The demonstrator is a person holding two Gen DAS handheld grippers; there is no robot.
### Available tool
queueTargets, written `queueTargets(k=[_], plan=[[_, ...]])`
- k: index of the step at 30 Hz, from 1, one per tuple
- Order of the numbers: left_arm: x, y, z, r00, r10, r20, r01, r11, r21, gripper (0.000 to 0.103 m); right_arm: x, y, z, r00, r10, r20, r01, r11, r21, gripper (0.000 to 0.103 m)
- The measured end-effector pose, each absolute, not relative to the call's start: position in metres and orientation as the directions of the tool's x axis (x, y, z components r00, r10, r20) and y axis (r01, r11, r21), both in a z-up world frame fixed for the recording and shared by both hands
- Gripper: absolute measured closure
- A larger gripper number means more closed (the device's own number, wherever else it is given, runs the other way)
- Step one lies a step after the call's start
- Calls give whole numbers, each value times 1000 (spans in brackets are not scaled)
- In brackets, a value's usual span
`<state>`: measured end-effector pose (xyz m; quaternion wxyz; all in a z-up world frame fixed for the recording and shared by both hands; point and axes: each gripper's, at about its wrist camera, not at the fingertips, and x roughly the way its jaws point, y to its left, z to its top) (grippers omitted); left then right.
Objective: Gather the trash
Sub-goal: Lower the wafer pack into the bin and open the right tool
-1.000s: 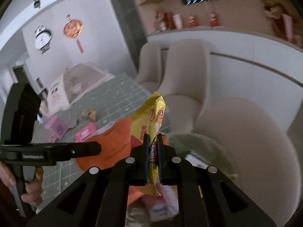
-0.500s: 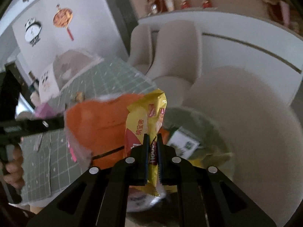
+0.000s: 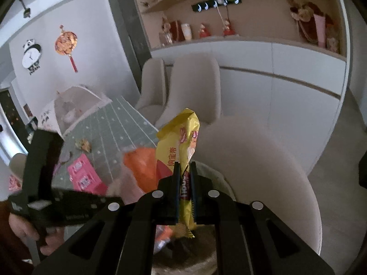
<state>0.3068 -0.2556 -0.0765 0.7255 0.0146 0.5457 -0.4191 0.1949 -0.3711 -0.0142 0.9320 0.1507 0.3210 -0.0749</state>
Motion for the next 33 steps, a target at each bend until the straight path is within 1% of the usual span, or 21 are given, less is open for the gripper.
queueTargets(k=[1,5,7,9,11,12,17,19,22,25,27,30,33], plan=[[305,-250,-73,51,-598,-800,621,646,-444,94,196,-369,-9,793,-37,-608,223,947,233,94],[302,-216,-51,106,-606,-788,632,653,-417,85,205,-358,12,831,3,-556,162,955,247,94],[304,-205,-42,144,-606,-782,624,670,-403,84,210,-350,22,845,43,-533,117,958,263,94],[309,-190,-33,190,-607,-772,602,693,-396,83,219,-339,24,845,84,-529,74,960,270,94],[313,-179,-29,222,-606,-764,579,712,-397,83,232,-327,15,818,120,-562,43,962,268,94],[314,-172,-28,234,-606,-760,566,721,-400,83,240,-323,5,794,123,-595,46,964,262,94],[320,-148,-24,269,-603,-751,520,747,-414,80,258,-317,-70,632,99,-769,112,970,218,94],[320,-144,-26,272,-601,-752,512,752,-415,80,256,-320,-95,575,111,-811,129,966,224,94],[321,-135,-28,270,-599,-754,496,757,-425,80,251,-323,-114,526,109,-844,135,969,209,94],[320,-132,-29,267,-602,-753,490,757,-432,80,248,-327,-135,440,71,-895,155,976,154,94],[319,-130,-30,270,-603,-751,495,756,-428,79,242,-330,-143,412,61,-909,169,975,143,94],[316,-125,-31,278,-600,-750,495,759,-423,78,235,-332,-143,425,59,-903,189,970,152,94],[314,-119,-33,288,-597,-749,488,764,-422,75,227,-334,-135,475,68,-877,212,959,189,92]])
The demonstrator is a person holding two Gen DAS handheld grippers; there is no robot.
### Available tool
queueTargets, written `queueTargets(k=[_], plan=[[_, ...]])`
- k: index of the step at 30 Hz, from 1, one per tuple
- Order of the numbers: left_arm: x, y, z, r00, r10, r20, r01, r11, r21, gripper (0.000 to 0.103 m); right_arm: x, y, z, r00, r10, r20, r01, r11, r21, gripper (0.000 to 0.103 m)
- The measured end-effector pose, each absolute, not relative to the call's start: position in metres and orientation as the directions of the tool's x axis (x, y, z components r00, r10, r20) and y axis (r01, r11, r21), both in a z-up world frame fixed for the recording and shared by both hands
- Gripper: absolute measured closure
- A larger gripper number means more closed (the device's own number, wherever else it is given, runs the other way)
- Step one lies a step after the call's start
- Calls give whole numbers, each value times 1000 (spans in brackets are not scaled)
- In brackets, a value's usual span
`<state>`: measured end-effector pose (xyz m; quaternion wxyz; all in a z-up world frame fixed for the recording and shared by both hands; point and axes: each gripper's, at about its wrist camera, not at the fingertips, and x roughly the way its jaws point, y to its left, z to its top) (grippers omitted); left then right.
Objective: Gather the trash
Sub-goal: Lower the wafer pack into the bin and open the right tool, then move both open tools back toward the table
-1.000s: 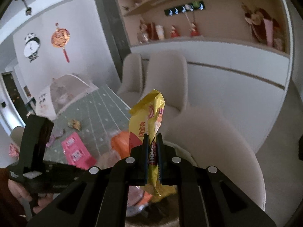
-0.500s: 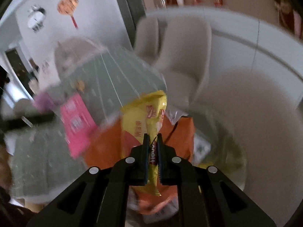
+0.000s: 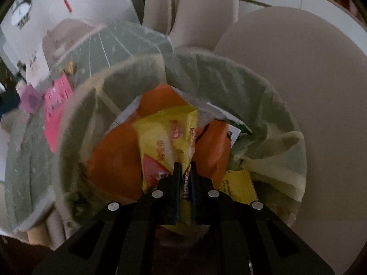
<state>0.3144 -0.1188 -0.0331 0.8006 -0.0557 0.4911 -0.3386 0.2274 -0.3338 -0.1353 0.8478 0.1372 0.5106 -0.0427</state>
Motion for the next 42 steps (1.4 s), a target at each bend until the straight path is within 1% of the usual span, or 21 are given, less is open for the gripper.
queueTargets(k=[2,4,5,6,8,9,13,19,24,25,27,29,32,38,42], plan=[[313,-112,-34,304,-592,-746,485,771,-414,73,221,-335,-127,508,59,-860,225,954,198,91],[312,-104,-35,326,-583,-744,481,780,-400,71,215,-334,-117,537,40,-843,232,953,193,85],[311,-99,-35,341,-576,-743,479,787,-390,70,213,-335,-115,544,35,-838,234,953,192,77],[310,-92,-35,356,-567,-743,475,794,-379,69,212,-332,-109,557,25,-830,238,953,188,74],[309,-80,-35,380,-552,-742,464,808,-363,68,208,-329,-98,579,10,-815,239,954,181,61],[309,-73,-36,391,-544,-742,458,815,-356,68,207,-326,-93,590,1,-808,238,955,175,57],[308,-33,-39,444,-492,-749,416,854,-313,68,206,-319,-72,629,-51,-775,257,955,146,57],[307,42,-45,547,-356,-757,277,931,-238,68,211,-287,-39,694,-39,-719,212,965,152,57],[309,130,-53,623,-181,-761,35,978,-204,67,229,-242,-27,714,34,-699,124,977,174,57],[309,145,-55,627,-147,-765,-10,981,-196,64,232,-231,-25,714,50,-698,102,979,174,57],[310,180,-63,617,-86,-782,-108,975,-193,63,241,-212,-25,713,75,-697,71,981,179,57],[309,205,-69,609,-82,-789,-152,964,-217,63,249,-190,-30,706,110,-700,37,981,192,57],[310,226,-76,595,-112,-796,-158,954,-253,63,257,-159,-32,698,159,-698,-14,978,209,57],[333,214,-92,560,-157,-813,-83,966,-244,63,264,-116,-34,677,195,-709,-74,977,198,57],[350,206,-103,539,-144,-830,-75,973,-218,63,264,-101,-28,692,194,-695,-87,978,187,57]])
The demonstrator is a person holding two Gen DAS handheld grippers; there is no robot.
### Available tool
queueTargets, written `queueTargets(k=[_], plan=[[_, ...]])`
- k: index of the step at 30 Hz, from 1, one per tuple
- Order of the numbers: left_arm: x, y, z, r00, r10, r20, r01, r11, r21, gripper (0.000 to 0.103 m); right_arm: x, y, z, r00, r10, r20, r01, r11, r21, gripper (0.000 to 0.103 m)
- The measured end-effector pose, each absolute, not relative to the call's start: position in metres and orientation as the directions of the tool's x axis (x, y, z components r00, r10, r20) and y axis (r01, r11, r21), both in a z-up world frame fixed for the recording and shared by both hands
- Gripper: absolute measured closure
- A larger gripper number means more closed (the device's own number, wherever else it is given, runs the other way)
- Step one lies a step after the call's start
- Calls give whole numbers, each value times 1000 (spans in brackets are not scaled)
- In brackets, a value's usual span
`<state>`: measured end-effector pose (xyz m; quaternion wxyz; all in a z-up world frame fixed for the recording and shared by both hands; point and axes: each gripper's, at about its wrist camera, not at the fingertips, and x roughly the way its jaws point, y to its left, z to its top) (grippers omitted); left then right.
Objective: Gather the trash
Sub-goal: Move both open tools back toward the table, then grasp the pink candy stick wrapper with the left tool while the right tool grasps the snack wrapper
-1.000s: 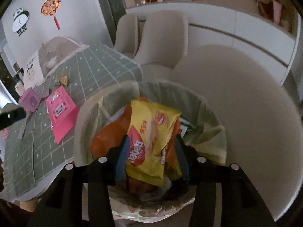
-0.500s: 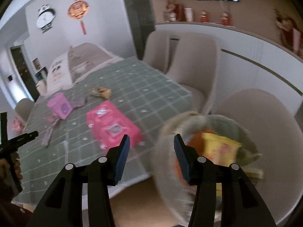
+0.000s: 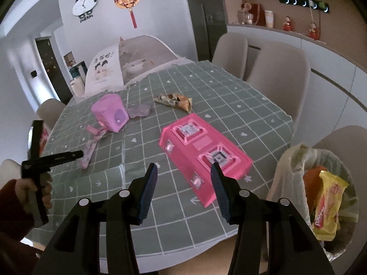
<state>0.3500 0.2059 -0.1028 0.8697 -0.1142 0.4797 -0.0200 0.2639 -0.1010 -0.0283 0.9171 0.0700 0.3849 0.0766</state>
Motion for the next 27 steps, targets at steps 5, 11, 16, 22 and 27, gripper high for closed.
queueTargets(k=[5,11,16,22,27], plan=[[366,201,-114,520,-95,-849,-101,980,-171,63,271,-102,-24,714,218,-665,-89,971,222,56],[368,197,-119,516,-79,-853,-80,987,-139,85,296,-89,-33,664,335,-668,-181,940,290,40],[361,206,-102,551,-146,-822,-54,976,-210,94,329,-65,-38,615,357,-703,-275,933,233,40],[347,205,-64,589,-257,-766,-5,947,-322,94,388,-52,-40,580,418,-699,-406,893,197,40],[349,188,-48,610,-257,-750,22,951,-308,94,448,-60,-35,576,432,-694,-494,860,125,40]])
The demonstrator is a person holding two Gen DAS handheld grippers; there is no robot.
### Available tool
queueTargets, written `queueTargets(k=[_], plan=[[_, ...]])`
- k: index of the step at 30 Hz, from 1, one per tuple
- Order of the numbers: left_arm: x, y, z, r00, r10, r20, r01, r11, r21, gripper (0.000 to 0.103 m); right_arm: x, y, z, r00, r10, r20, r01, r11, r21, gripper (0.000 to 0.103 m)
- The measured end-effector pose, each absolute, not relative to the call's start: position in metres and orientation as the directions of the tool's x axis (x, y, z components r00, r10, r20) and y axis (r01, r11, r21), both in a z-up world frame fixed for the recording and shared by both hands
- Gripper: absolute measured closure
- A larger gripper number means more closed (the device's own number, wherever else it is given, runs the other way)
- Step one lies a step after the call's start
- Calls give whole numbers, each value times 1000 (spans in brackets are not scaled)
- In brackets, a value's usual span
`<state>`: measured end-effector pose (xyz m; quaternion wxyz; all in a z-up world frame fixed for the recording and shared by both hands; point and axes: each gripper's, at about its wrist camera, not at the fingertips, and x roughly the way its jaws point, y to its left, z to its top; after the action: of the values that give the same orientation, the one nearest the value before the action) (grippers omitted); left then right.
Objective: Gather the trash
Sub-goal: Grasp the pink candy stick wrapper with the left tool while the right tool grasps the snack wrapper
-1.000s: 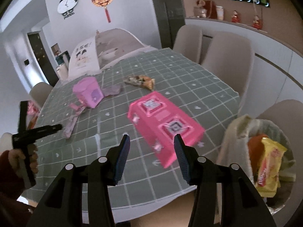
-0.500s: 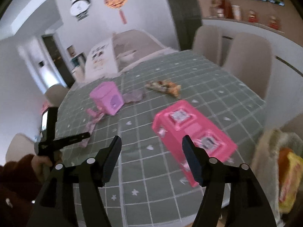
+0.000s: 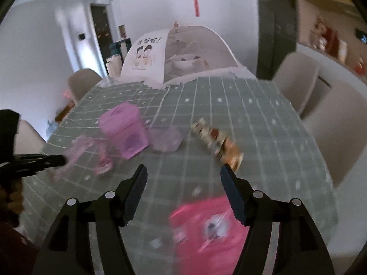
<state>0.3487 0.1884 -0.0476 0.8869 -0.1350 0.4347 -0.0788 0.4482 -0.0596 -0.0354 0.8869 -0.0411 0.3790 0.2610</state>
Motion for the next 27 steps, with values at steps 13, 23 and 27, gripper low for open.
queueTargets(k=[13,23,27], plan=[[379,162,-76,546,-242,-802,26,962,-272,94,574,-36,-113,382,430,-818,-687,724,60,40],[390,159,-87,524,-244,-816,32,963,-268,94,596,-27,-131,313,426,-849,-699,709,98,66],[386,158,-81,540,-259,-801,49,960,-276,94,580,-32,-114,346,429,-834,-678,729,94,71]])
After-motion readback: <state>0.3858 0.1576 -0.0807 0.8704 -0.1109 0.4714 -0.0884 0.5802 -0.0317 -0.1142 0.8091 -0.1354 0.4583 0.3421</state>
